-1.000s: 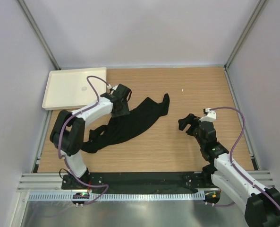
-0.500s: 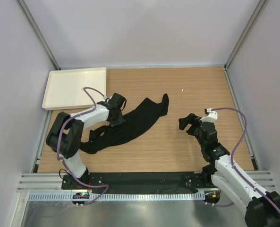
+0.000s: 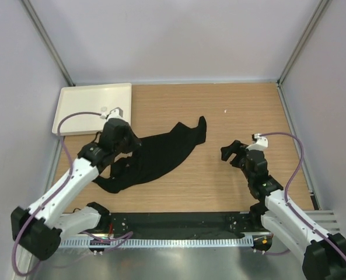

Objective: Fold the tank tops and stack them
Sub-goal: Flatten the tank top out

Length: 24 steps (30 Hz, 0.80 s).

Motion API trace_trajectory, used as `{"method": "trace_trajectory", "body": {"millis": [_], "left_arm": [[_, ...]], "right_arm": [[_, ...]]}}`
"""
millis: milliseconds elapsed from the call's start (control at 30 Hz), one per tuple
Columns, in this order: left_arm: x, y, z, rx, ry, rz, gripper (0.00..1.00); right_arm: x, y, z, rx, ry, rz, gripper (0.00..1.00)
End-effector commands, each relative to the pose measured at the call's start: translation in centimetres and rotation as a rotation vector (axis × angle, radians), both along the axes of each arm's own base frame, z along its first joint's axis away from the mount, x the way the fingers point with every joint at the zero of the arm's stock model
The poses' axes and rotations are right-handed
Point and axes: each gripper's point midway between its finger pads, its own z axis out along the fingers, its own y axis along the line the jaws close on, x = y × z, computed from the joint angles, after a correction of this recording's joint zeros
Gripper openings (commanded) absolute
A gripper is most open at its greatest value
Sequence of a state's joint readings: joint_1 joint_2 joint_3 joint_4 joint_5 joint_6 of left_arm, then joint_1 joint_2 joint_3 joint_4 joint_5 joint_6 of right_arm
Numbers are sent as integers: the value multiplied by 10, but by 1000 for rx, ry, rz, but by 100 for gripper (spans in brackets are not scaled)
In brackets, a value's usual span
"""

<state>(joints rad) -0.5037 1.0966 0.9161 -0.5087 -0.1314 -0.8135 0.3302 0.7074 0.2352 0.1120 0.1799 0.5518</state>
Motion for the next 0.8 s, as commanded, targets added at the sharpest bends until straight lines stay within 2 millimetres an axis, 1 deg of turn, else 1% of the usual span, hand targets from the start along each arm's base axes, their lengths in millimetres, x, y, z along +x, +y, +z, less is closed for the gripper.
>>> {"method": "trace_trajectory", "body": {"millis": [0,67,100,133,167,233,267,300,333,367,400,433,467,500,533,567,600,633,667,700,733,767], "left_arm": [[-15,13,37,-86,-129,38,0],[-23,12,51,-133,-191,13,0],[-30,15,67,-158,-249,1,0],[-34,17,75,-169,-273,-4,0],[-38,20,81,-173,-293,-2,0],[-48,29,97,-172,-338,3,0],[-50,34,101,-163,-352,18,0],[-55,40,105,-158,-365,24,0],[-57,43,109,-147,-379,27,0],[-58,47,110,-138,-384,38,0],[-60,48,109,-133,-383,38,0],[-61,48,106,-129,-377,31,0],[-63,44,103,-137,-366,11,0],[-65,43,92,-131,-335,0,0],[-68,40,87,-146,-312,-6,0],[-70,37,79,-151,-288,-17,0],[-75,30,71,-167,-257,-57,0],[-78,27,53,-163,-215,-73,0],[-80,24,42,-170,-181,-78,0],[-83,22,31,-177,-146,-89,0],[-91,16,10,-186,-84,-120,0],[-92,12,0,-193,-52,-131,0]], "right_arm": [[8,2,19,13,-56,-3,84],[8,3,19,14,-57,3,84],[7,5,19,16,-59,16,84],[7,9,19,19,-61,38,84],[5,19,22,30,-79,102,83],[5,27,22,31,-78,150,81],[7,30,27,35,-88,163,81],[8,32,27,36,-80,172,81],[8,41,22,44,-49,216,79],[12,47,30,53,-48,239,77],[12,55,32,72,-30,280,76],[15,60,23,74,20,294,75],[22,65,35,87,18,304,75],[26,70,36,98,36,315,74],[27,76,31,100,79,345,69],[38,83,34,100,103,360,68],[43,87,31,96,127,372,68],[47,91,30,93,146,386,66],[57,96,25,80,192,392,65],[61,100,22,64,214,396,65],[66,103,19,24,230,410,65],[73,113,8,-21,302,417,66]]}}
